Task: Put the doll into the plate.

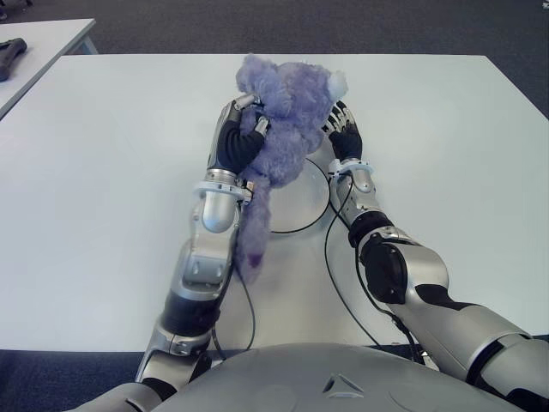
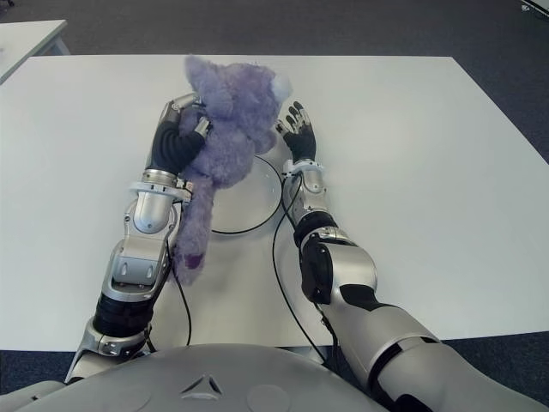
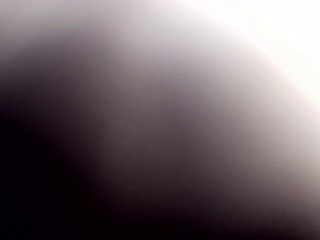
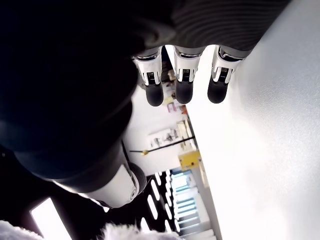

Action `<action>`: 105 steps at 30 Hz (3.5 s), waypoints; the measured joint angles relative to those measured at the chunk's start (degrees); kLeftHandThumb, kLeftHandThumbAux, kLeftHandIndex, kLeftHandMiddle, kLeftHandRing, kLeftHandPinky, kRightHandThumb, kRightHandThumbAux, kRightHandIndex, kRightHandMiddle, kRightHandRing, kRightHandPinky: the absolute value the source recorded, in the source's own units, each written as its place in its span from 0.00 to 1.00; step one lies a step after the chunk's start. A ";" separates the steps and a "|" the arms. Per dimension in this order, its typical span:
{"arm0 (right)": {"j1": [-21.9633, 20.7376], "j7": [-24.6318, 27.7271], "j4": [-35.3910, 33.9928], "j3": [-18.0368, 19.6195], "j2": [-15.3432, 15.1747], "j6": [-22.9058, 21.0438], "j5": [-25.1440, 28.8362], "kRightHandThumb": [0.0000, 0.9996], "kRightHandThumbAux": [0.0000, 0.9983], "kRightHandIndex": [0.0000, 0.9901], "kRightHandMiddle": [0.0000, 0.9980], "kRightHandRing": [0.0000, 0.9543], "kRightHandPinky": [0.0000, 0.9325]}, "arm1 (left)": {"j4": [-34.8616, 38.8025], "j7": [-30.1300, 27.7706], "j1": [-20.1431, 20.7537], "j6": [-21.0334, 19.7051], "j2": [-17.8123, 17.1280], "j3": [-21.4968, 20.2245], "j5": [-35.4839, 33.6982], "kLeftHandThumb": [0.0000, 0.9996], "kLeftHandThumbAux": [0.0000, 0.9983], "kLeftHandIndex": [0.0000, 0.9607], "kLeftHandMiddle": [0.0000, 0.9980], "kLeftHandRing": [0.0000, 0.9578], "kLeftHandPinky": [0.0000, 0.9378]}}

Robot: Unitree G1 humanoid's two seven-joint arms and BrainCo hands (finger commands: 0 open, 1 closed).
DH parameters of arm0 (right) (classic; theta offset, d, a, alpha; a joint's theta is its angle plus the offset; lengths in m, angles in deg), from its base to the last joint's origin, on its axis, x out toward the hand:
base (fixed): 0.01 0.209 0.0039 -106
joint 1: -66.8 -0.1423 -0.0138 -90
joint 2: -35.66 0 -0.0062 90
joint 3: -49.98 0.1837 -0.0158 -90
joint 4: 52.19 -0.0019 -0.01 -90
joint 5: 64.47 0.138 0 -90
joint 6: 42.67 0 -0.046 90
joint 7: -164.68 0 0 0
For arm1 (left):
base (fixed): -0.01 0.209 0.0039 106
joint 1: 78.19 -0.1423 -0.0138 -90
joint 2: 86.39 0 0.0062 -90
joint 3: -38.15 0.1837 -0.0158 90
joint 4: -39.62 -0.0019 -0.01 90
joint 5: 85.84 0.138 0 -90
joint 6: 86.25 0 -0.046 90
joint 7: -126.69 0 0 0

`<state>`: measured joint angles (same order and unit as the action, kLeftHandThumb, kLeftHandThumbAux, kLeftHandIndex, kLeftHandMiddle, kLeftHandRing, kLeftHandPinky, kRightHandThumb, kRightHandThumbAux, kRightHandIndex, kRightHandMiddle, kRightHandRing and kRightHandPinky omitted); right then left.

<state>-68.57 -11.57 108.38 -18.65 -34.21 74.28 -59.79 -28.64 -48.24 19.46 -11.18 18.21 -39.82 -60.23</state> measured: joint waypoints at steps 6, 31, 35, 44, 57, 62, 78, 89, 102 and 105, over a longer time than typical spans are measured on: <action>0.00 -0.02 0.00 0.01 0.00 0.00 0.00 0.55 0.87 0.05 0.03 0.00 0.04 | -0.61 0.54 -1.57 1.08 1.32 -0.16 -1.49 0.74 0.70 0.46 0.86 0.89 0.92; 0.00 0.21 0.00 0.20 0.01 0.00 0.10 0.57 0.87 0.05 0.00 0.00 0.04 | -1.65 0.83 -6.64 1.68 4.41 -0.69 -8.69 0.74 0.70 0.46 0.86 0.89 0.92; 0.00 0.20 0.00 0.21 0.01 0.00 0.10 0.60 0.86 0.05 0.01 0.00 0.05 | -1.67 0.84 -7.12 1.71 4.42 -0.72 -9.94 0.74 0.70 0.46 0.86 0.89 0.92; 0.00 0.10 0.00 0.20 0.01 0.00 0.09 0.64 0.87 0.05 0.01 0.00 0.03 | -2.33 1.46 -9.03 3.74 4.42 -1.04 -12.28 0.75 0.70 0.46 0.87 0.90 0.93; 0.00 0.10 0.00 0.17 0.00 0.00 0.08 0.55 0.87 0.05 0.01 0.00 0.04 | -4.25 2.59 -9.95 5.58 4.46 -1.70 -14.04 0.74 0.70 0.46 0.90 0.93 0.94; 0.00 0.09 0.00 0.16 0.00 0.00 0.07 0.49 0.86 0.04 0.00 0.00 0.06 | -5.42 3.41 -10.15 7.12 4.46 -1.85 -14.42 0.74 0.70 0.46 0.91 0.92 0.94; 0.00 0.18 0.00 0.19 0.00 0.00 0.09 0.54 0.88 0.04 0.00 0.00 0.06 | -6.60 0.26 -11.04 8.56 4.38 -2.83 -22.66 0.72 0.70 0.45 0.70 0.76 0.74; 0.00 0.35 0.00 0.25 0.01 0.00 0.18 0.60 0.87 0.05 0.00 0.00 0.06 | -6.51 -4.05 -11.05 6.28 3.14 -3.56 -25.16 0.70 0.71 0.44 0.42 0.50 0.49; 0.01 0.60 0.00 0.46 0.01 0.00 0.12 0.31 0.83 0.05 0.00 0.00 0.02 | -6.30 -9.24 -10.95 5.06 -0.47 -4.26 -26.85 0.67 0.72 0.42 0.21 0.34 0.39; 0.02 0.59 0.00 0.21 0.01 0.01 0.00 0.27 0.81 0.05 0.00 0.00 0.03 | -6.04 -11.12 -10.81 4.36 -1.51 -4.39 -28.11 0.31 0.60 0.13 0.17 0.31 0.36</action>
<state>-68.55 -10.97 108.38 -18.44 -34.20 74.28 -59.79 -34.68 -59.36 8.65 -6.82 16.71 -44.21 -88.34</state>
